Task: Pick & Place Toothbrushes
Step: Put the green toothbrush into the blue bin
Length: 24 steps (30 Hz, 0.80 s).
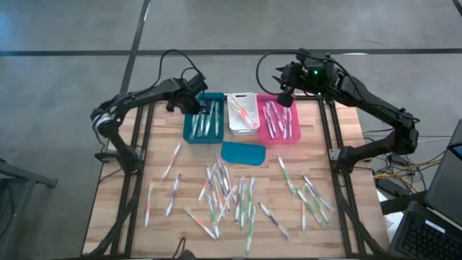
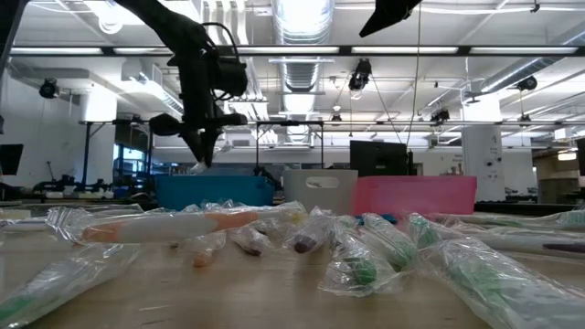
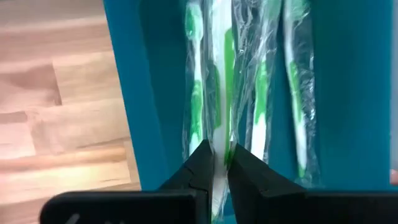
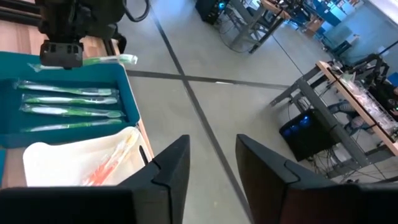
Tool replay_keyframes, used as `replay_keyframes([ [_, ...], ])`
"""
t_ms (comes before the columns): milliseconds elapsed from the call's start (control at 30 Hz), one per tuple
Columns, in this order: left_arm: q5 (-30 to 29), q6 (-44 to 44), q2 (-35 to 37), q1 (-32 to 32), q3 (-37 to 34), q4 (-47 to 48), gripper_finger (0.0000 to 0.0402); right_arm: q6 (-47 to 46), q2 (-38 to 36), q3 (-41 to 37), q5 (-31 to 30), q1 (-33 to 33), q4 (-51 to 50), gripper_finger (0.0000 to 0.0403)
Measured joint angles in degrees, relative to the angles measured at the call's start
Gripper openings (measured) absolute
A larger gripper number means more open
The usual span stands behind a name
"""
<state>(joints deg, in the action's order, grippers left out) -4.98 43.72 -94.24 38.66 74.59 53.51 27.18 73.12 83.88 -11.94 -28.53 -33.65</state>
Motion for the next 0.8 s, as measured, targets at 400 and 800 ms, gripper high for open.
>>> replay_keyframes([
  [400, 1.45, 0.95, -4.13, 0.53, -0.26, 0.09, 0.003, -0.78, 0.0, -0.04, 0.02, -0.02, -0.01, 0.0128],
  [800, 2.71, 1.85, -8.01, 1.89, -0.37, 0.07, 0.0031, -0.18, 0.0, -0.11, 0.04, -0.02, -0.02, 0.0088],
])
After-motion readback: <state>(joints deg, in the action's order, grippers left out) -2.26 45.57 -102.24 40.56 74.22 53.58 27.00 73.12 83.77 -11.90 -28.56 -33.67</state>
